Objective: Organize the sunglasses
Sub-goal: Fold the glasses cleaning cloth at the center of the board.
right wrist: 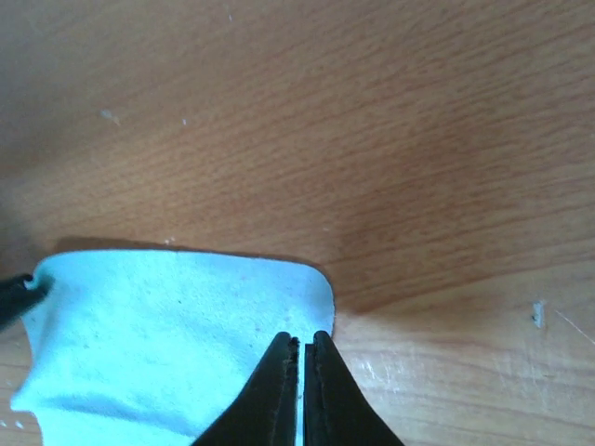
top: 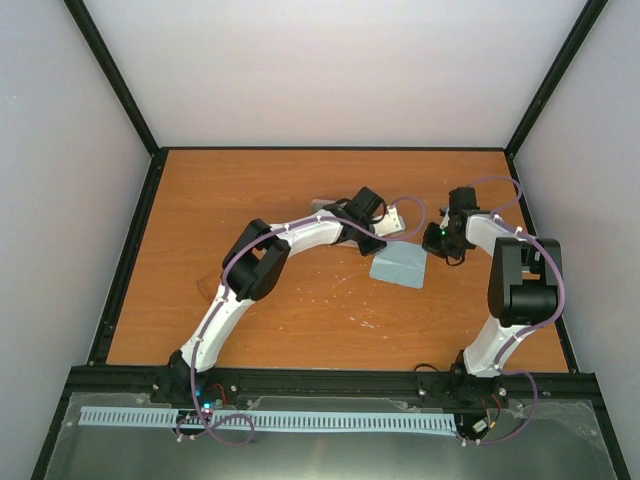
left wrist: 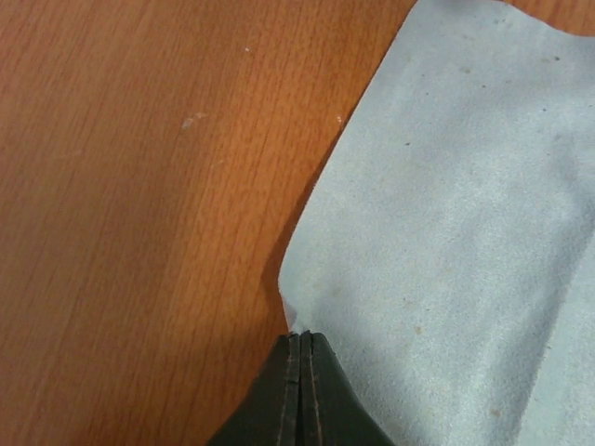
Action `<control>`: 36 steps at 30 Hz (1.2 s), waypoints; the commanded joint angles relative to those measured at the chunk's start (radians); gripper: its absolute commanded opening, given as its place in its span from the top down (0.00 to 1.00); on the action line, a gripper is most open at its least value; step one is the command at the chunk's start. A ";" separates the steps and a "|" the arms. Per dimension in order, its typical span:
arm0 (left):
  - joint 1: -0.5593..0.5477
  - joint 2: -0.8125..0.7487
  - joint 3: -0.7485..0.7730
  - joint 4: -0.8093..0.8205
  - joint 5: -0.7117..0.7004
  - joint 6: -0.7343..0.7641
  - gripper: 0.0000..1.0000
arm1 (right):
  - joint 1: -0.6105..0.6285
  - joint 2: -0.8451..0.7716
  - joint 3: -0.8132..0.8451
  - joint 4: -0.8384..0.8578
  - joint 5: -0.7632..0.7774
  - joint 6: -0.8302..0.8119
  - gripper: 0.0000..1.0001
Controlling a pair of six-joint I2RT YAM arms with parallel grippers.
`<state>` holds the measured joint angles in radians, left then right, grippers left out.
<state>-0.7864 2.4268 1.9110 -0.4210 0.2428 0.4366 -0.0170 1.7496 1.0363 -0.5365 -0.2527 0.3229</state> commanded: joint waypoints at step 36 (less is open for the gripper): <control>0.012 -0.060 -0.057 0.044 0.036 0.018 0.99 | 0.090 0.170 0.149 -0.119 0.151 -0.027 0.84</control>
<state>-0.7807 2.4027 1.8576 -0.3824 0.2661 0.4370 0.0616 1.8828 1.1889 -0.6338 -0.1253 0.3004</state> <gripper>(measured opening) 0.020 0.184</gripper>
